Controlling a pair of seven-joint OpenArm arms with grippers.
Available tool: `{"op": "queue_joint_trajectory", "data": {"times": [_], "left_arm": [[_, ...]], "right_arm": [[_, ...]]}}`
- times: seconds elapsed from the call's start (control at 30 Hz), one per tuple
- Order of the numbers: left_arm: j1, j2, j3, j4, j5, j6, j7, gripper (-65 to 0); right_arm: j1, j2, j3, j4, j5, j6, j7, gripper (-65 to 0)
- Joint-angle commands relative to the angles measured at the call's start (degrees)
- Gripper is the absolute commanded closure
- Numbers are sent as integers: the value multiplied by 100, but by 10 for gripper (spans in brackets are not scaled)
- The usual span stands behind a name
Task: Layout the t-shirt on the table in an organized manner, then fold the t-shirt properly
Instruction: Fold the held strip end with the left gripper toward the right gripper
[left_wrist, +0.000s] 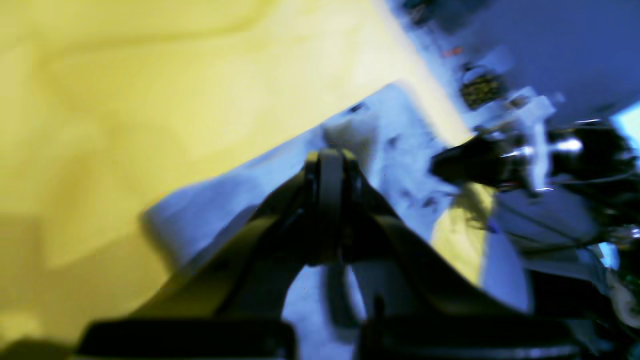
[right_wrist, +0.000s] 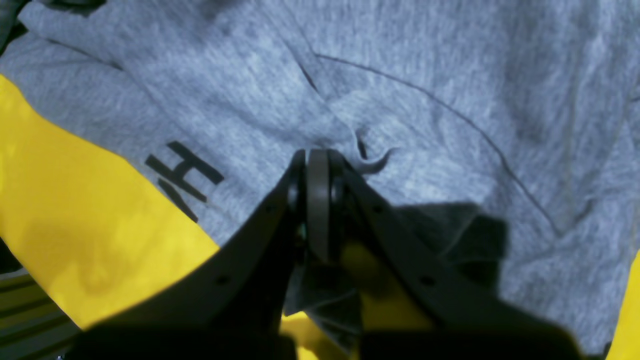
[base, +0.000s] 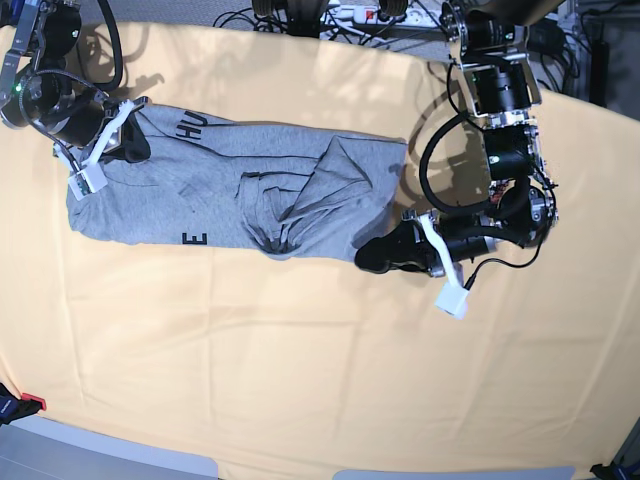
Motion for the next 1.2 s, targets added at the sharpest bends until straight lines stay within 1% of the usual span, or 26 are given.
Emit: {"op": "queue_joint_trajectory", "data": {"times": [0.0, 0.07, 0.17, 0.33, 0.43, 0.63, 0.77, 0.87, 0.9, 0.97, 1.07, 1.17], "left_arm": [[-149, -4, 26, 81, 17, -30, -190, 0], [-149, -2, 26, 81, 328, -30, -354, 0], [-146, -4, 28, 81, 726, 87, -461, 0], [-144, -4, 190, 79, 772, 184, -424, 0], [-118, -4, 549, 79, 761, 184, -382, 0], [-63, 0, 1628, 79, 754, 184, -289, 0], [-66, 0, 2267, 79, 492, 181, -229, 0], [-66, 0, 2597, 81, 116, 173, -236, 0], [-66, 0, 2673, 79, -20, 114, -234, 0], [-66, 2, 2771, 79, -264, -2, -236, 0], [-68, 15, 2787, 79, -557, -30, -238, 0], [-85, 13, 2787, 81, -612, -30, -234, 0]], "right_arm": [[33, 83, 33, 70, 85, 30, 81, 0], [33, 83, 33, 70, 85, 30, 83, 0], [33, 83, 33, 70, 85, 30, 83, 0], [33, 83, 33, 70, 87, 30, 87, 0], [33, 83, 33, 70, 87, 30, 87, 0], [33, 81, 33, 70, 87, 30, 85, 0], [33, 83, 33, 70, 87, 30, 87, 0], [33, 81, 33, 70, 87, 30, 87, 0], [33, 83, 33, 70, 85, 30, 87, 0], [33, 81, 33, 70, 87, 30, 87, 0], [33, 83, 33, 70, 87, 30, 87, 0], [48, 83, 33, 85, 129, 30, 92, 0]]}}
